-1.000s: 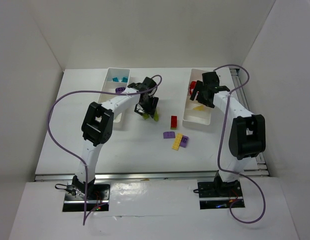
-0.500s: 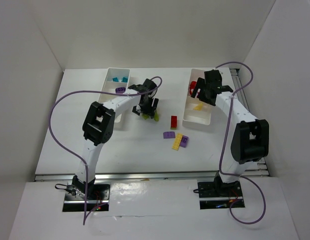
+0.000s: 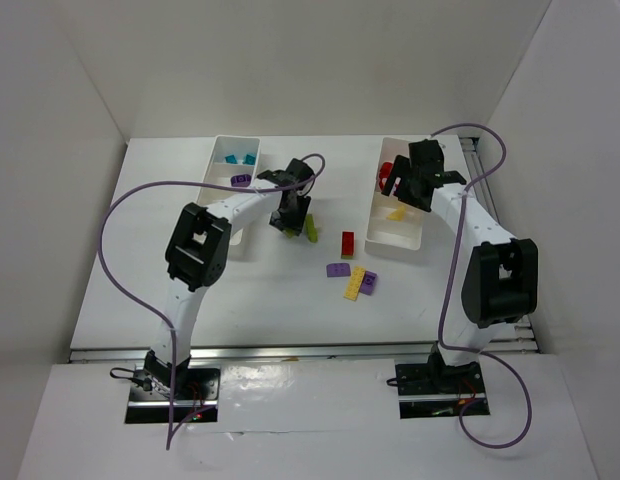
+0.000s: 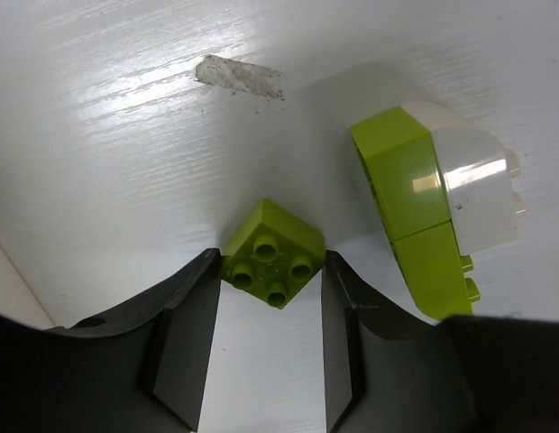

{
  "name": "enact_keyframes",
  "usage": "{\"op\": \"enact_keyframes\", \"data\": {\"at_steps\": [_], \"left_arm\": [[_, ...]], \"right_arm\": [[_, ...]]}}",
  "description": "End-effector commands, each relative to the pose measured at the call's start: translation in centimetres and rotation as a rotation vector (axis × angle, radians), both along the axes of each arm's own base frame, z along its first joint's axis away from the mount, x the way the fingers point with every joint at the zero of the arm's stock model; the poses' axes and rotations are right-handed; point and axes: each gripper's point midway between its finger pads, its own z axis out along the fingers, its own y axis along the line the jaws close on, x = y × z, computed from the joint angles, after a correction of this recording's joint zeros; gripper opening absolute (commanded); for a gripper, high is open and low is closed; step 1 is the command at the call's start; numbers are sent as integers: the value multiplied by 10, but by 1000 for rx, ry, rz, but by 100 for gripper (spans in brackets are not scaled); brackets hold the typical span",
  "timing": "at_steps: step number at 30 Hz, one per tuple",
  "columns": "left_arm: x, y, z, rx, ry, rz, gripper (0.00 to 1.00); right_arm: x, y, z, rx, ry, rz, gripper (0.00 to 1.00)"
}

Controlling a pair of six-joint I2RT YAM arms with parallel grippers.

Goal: Sort the legos into containers by color

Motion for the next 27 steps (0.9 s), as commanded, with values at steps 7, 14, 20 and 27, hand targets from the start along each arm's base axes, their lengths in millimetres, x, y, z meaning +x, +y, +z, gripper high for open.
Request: {"op": "enact_keyframes", "data": {"at_steps": [7, 14, 20, 27], "left_arm": [[8, 28, 102, -25, -139, 101, 38], [-4, 94, 129, -73, -154, 312, 38], [-11, 148, 109, -93, -123, 501, 40], [-1, 137, 123, -116, -180, 449, 100]], "right_arm": [[3, -3, 31, 6, -88, -2, 87], [2, -2, 35, 13, -96, 4, 87], [1, 6, 33, 45, -94, 37, 87], [-2, 26, 33, 33, -93, 120, 87]]}}
